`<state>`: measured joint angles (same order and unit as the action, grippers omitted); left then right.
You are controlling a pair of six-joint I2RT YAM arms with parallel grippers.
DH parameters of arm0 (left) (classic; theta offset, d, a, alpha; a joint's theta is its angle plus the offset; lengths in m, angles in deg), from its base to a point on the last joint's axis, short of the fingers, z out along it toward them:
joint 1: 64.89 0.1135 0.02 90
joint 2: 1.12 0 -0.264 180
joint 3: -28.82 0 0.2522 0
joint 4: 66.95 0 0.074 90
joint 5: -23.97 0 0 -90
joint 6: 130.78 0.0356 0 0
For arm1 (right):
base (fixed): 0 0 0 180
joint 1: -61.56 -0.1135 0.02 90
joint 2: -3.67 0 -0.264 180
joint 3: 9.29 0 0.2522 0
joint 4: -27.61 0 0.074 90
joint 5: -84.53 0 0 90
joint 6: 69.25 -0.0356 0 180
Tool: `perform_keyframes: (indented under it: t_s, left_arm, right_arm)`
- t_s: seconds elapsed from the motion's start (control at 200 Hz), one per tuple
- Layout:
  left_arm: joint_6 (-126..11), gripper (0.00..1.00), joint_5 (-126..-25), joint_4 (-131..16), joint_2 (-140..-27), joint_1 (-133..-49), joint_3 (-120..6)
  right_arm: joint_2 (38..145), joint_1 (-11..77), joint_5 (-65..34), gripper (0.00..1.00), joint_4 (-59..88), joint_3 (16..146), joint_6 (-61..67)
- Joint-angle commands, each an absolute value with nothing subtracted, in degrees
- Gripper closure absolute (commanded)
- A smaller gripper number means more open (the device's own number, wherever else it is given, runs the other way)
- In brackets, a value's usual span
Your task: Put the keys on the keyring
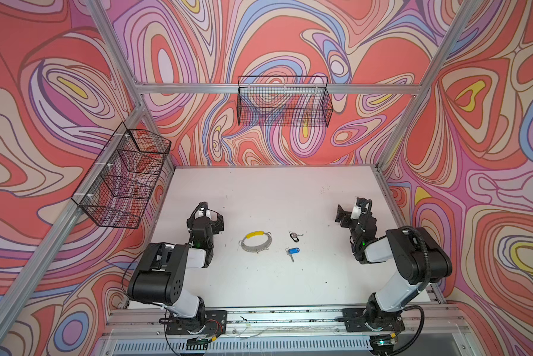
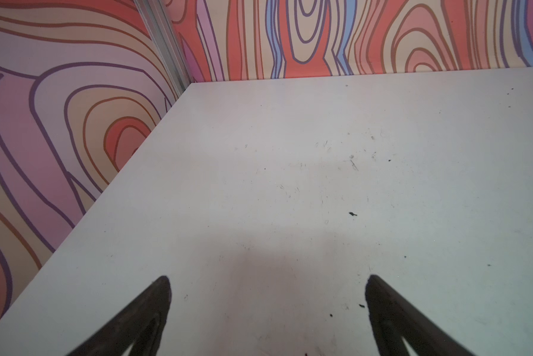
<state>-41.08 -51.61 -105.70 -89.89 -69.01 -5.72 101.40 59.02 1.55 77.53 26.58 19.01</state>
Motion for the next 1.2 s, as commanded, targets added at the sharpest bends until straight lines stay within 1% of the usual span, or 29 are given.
perform_keyframes:
  t_s: [0.0, 1.197]
  left_arm:
    - [-41.9, 0.00, -51.4, -107.0, -90.0, -68.8, -5.7]
    - [-42.4, 0.00, -53.0, -106.1, -89.7, -68.1, -5.9]
  right_arm:
    - [101.6, 59.2, 1.4, 0.02, 78.2, 27.0, 19.8]
    - [101.6, 59.2, 1.2, 0.02, 78.1, 27.0, 19.5]
